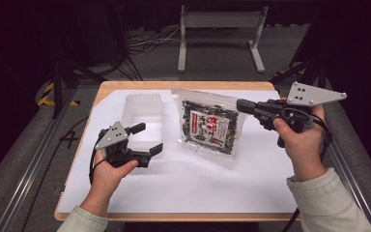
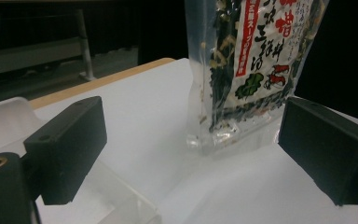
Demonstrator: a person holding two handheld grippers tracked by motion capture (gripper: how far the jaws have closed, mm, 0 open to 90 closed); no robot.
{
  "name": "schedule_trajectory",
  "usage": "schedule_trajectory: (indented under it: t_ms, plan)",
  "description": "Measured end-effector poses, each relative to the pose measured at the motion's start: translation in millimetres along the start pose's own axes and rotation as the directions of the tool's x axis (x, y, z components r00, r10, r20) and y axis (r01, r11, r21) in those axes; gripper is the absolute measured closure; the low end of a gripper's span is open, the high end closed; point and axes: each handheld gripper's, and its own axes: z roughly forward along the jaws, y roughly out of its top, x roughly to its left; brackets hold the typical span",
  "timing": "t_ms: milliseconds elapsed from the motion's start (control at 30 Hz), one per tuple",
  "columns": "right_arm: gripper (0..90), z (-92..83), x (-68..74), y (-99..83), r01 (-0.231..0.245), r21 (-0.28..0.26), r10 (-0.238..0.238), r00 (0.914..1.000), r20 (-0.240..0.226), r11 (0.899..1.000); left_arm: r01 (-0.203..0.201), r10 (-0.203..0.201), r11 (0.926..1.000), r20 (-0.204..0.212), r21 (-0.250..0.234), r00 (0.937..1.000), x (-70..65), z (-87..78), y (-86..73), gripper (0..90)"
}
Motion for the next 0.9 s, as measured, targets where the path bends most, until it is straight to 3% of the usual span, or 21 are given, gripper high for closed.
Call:
schedule_trajectory:
  t_ms: [233,300,700,867,900]
  plan:
    - [90.0,9.7,10.2,4.3,0.014,-0.014,-0.014,0.9986,-0.052,1.000,-0.044,0.043,0.9989,0.049,0.016,0.9979,-7.5,12.1,6.9,11.8]
    - [90.0,11.3,13.3,5.3,0.024,-0.017,-0.025,0.9979,-0.061,1.000,-0.041,0.041,0.9992,0.078,0.001,0.9961,-8.0,14.6,7.8,15.9]
    - [90.0,23.1,30.1,7.9,0.037,-0.039,-0.043,0.9891,-0.141,0.999,-0.070,0.077,0.9960,0.140,-0.055,0.9870,-13.0,21.3,13.5,13.4]
    - [90.0,26.4,33.6,7.4,0.037,-0.051,-0.045,0.9855,-0.164,0.998,-0.072,0.085,0.9946,0.187,-0.075,0.9787,-16.6,22.6,13.7,13.4]
    - [90.0,29.0,34.6,6.4,0.028,-0.057,-0.038,0.9833,-0.178,0.998,-0.084,0.098,0.9935,0.203,-0.077,0.9743,-18.6,23.8,13.8,13.4]
